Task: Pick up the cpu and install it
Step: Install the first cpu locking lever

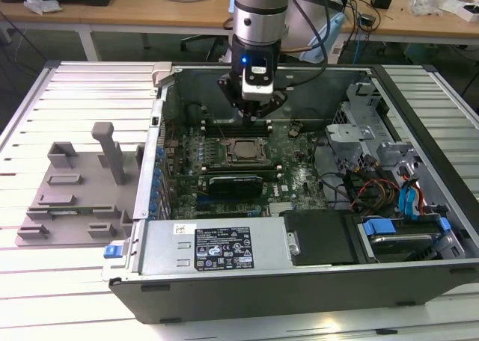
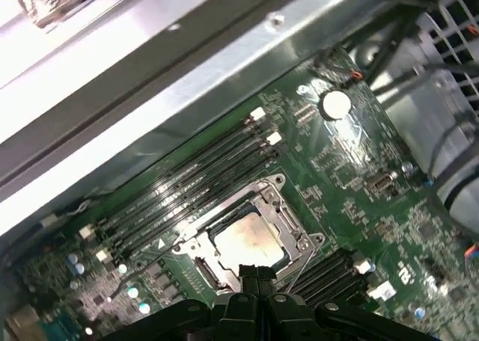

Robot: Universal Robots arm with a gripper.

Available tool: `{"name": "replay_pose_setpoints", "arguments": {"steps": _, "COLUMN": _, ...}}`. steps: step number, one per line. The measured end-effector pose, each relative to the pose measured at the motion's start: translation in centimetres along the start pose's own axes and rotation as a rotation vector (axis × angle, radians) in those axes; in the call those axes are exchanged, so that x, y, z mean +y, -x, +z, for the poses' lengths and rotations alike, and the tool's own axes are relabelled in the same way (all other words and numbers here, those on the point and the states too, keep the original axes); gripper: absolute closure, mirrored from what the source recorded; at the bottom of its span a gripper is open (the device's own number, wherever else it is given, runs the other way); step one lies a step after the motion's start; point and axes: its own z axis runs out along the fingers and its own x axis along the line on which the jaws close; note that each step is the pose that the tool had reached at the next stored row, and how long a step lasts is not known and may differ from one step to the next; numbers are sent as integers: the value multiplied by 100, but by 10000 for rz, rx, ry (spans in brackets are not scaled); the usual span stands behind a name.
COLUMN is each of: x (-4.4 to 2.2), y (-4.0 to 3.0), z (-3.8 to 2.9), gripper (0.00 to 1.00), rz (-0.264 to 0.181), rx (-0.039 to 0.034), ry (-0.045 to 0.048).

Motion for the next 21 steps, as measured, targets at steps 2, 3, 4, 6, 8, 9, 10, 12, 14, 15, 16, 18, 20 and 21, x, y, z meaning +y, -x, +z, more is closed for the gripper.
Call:
{"name": "replay_pose_setpoints", "arguments": {"steps": 2, "x": 0, "y": 0, "z": 0, "gripper": 89, "rz": -354, "rx": -13, "ry": 12}}
{"name": "replay_pose_setpoints", "arguments": {"steps": 3, "x": 0, "y": 0, "z": 0, "gripper": 89, "rz": -685, "rx": -24, "ry": 25}}
{"name": "replay_pose_setpoints", "arguments": {"steps": 4, "x": 1, "y": 1, "z": 0, "gripper": 89, "rz": -882, "rx": -31, "ry": 33}}
{"name": "replay_pose_setpoints", "arguments": {"steps": 6, "x": 1, "y": 1, "z": 0, "gripper": 89, "rz": -1267, "rx": -41, "ry": 52}}
{"name": "replay_pose_setpoints", "arguments": {"steps": 8, "x": 1, "y": 1, "z": 0, "gripper": 89, "rz": -1617, "rx": -49, "ry": 73}}
{"name": "replay_pose_setpoints", "arguments": {"steps": 9, "x": 1, "y": 1, "z": 0, "gripper": 89, "rz": -1756, "rx": -51, "ry": 83}}
{"name": "replay_pose_setpoints", "arguments": {"steps": 10, "x": 1, "y": 1, "z": 0, "gripper": 89, "rz": -1922, "rx": -53, "ry": 97}}
{"name": "replay_pose_setpoints", "arguments": {"steps": 12, "x": 0, "y": 1, "z": 0, "gripper": 89, "rz": -2242, "rx": -50, "ry": 136}}
{"name": "replay_pose_setpoints", "arguments": {"steps": 14, "x": 2, "y": 3, "z": 0, "gripper": 89, "rz": -2629, "rx": -18, "ry": 245}}
{"name": "replay_pose_setpoints", "arguments": {"steps": 15, "x": 2, "y": 3, "z": 0, "gripper": 89, "rz": -2828, "rx": 32, "ry": 368}}
{"name": "replay_pose_setpoints", "arguments": {"steps": 16, "x": 2, "y": 3, "z": 0, "gripper": 89, "rz": -2988, "rx": 81, "ry": 490}}
{"name": "replay_pose_setpoints", "arguments": {"steps": 18, "x": 2, "y": 3, "z": 0, "gripper": 89, "rz": -3195, "rx": 108, "ry": 564}}
{"name": "replay_pose_setpoints", "arguments": {"steps": 20, "x": 2, "y": 3, "z": 0, "gripper": 89, "rz": -3492, "rx": 132, "ry": 634}}
{"name": "replay_pose_setpoints", "arguments": {"steps": 21, "x": 2, "y": 2, "z": 0, "gripper": 89, "rz": -3685, "rx": 135, "ry": 653}}
